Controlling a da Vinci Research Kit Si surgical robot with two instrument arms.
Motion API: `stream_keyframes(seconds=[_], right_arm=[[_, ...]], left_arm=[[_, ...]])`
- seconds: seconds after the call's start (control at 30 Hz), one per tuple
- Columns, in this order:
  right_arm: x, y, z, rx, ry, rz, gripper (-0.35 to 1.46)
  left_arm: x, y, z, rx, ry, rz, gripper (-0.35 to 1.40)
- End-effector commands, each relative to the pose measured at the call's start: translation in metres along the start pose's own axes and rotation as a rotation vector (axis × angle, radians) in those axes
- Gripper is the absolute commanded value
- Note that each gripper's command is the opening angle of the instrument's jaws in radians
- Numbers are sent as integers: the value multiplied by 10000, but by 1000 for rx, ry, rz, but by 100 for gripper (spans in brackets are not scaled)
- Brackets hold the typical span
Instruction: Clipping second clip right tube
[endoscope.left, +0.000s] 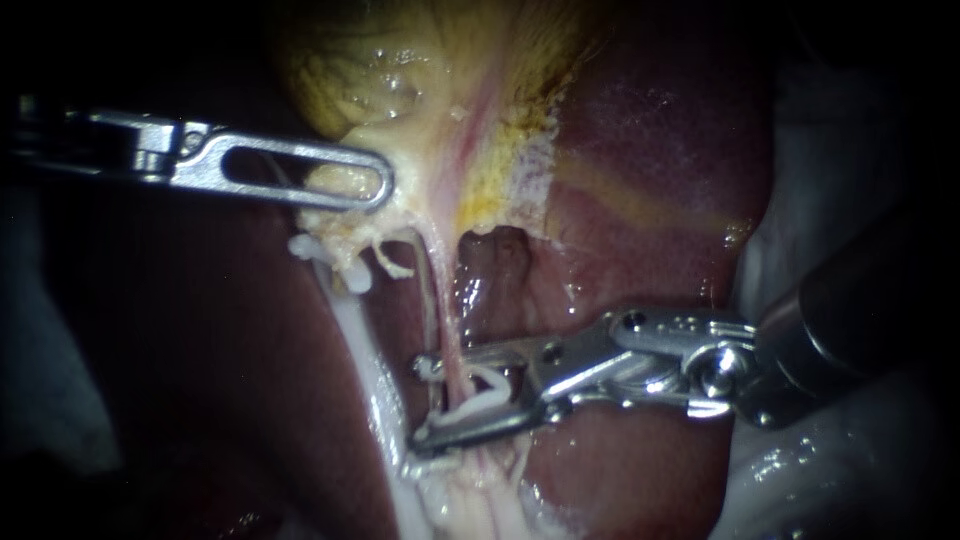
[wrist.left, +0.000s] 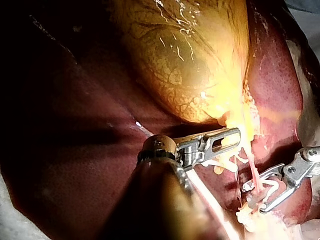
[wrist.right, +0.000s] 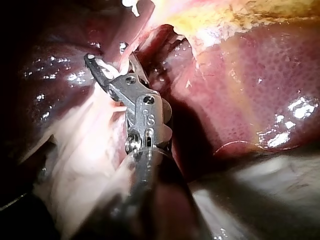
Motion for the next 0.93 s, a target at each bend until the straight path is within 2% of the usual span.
stream_keyframes(seconds=[0.03, 0.13, 0.23, 0.33, 0.5, 0.93], right_arm=[[0, -1, -1, 0, -1, 17, 16], [-1, -1, -5, 1, -1, 40, -14], [-2, -1, -8, 2, -1, 58, -35], [-3, -1, -10, 3, -2, 57, -35], [-4, -1, -12, -21, -33, 59, -35], [-5, 0, -13, -21, -34, 58, -35]], left_arm=[[0, 0, 0, 0, 0, 0, -35], [0, 0, 0, 0, 0, 0, -35], [0, 0, 0, 0, 0, 0, -35], [0, 0, 0, -1, 0, 0, -35], [0, 0, 0, -1, -1, 0, -35], [0, 1, 1, 1, 1, 0, -35]])
